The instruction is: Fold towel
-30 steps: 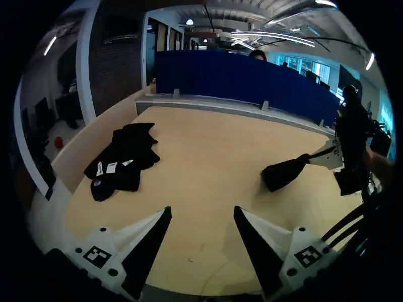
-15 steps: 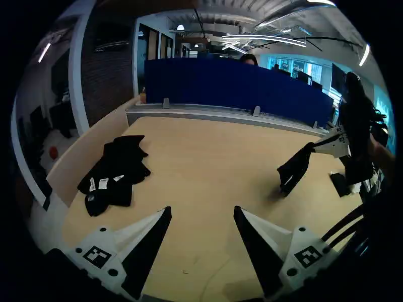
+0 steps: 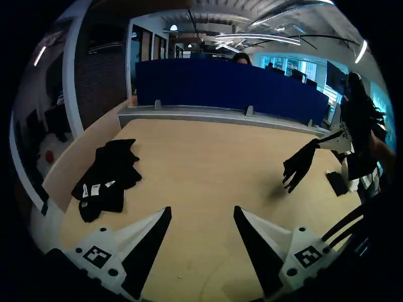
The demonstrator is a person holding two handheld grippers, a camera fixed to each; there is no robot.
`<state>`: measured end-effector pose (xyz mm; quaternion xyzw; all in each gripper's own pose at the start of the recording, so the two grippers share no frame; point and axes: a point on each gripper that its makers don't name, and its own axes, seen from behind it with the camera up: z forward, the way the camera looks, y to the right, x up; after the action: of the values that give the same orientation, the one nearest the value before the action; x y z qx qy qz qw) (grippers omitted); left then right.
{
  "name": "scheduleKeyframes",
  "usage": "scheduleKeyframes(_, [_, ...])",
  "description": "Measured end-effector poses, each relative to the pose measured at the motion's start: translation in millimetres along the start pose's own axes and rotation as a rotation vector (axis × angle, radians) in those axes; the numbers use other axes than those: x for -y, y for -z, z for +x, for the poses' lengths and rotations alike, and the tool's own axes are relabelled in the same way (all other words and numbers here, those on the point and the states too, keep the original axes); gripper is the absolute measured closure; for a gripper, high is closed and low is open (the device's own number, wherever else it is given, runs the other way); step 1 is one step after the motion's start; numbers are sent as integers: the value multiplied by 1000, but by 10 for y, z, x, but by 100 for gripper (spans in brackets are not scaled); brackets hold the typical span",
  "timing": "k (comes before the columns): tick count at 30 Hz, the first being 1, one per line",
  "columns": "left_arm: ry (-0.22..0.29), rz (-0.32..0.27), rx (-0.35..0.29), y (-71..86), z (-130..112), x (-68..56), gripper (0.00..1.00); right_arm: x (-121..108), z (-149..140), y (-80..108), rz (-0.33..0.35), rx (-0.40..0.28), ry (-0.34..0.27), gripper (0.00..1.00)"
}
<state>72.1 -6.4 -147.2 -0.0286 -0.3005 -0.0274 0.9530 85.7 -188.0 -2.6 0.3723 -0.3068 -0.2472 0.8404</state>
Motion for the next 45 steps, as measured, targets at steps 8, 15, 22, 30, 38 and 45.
scheduleKeyframes(8, [-10, -6, 8, -53, 44, -88, 8, -398, -207, 252, -39, 5, -24, 96])
scheduleKeyframes(15, [-16, -8, 15, -115, 63, -178, 8, -824, -462, 473, -76, 21, -39, 96])
scheduleKeyframes(22, [-27, -3, 24, -146, 78, -256, 9, -1277, -732, 689, -118, 42, -44, 96])
scheduleKeyframes(30, [-34, 12, 37, -142, 74, -340, 8, -1752, -1069, 911, -155, 72, -43, 96])
scheduleKeyframes(38, [-35, 26, 49, -144, 67, -422, 8, -2149, -1389, 1057, -185, 100, -48, 96])
scheduleKeyframes(45, [-56, 31, 55, -185, 101, -524, 8, -2440, -1619, 1135, -198, 122, -49, 96])
